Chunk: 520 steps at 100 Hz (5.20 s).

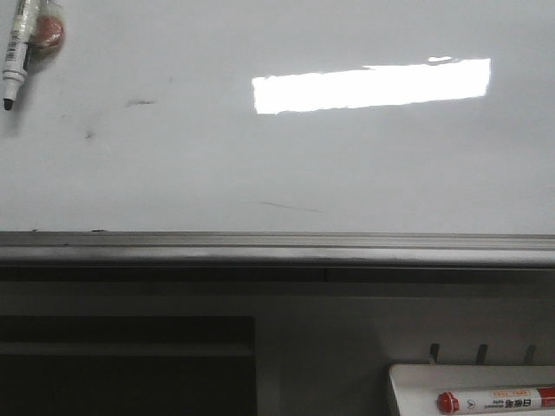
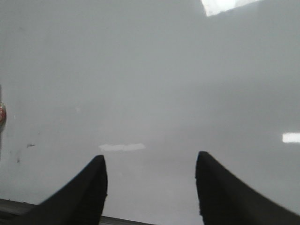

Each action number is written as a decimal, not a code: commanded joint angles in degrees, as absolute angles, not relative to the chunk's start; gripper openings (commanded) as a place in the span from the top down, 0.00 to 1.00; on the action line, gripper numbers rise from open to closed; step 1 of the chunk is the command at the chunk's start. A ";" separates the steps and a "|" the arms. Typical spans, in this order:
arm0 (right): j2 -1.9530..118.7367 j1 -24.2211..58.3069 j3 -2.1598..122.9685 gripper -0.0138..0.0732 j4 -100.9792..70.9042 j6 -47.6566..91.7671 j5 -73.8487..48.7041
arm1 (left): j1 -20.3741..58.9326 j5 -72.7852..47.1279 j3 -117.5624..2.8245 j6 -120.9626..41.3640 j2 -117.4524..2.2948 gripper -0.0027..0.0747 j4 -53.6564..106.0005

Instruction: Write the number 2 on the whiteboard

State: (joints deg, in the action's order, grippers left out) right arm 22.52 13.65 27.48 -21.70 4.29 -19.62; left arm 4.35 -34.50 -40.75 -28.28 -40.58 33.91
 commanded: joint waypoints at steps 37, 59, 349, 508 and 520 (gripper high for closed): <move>23.49 13.86 29.62 0.41 -21.54 5.06 -18.92 | 13.03 -22.25 -49.12 -29.64 -62.09 0.43 35.94; 23.49 13.86 29.62 0.41 -21.54 5.06 -20.23 | 13.03 -21.15 -49.12 -29.64 -65.52 0.62 35.94; 72.18 55.86 64.44 0.93 -55.45 58.13 -25.32 | 30.92 -49.36 -49.12 -62.82 -38.97 0.47 44.12; 84.14 39.56 65.05 0.93 -37.61 58.13 -0.86 | 30.92 -30.79 -36.99 -18.85 -8.63 0.99 14.59; 83.98 36.59 66.21 0.92 -37.61 58.13 -2.18 | 30.92 -30.79 -36.99 -18.85 -8.63 0.99 14.59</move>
State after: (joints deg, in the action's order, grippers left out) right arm 84.94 40.07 63.96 -40.93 57.72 -9.90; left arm 30.54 -35.50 -35.75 -19.69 -7.67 13.48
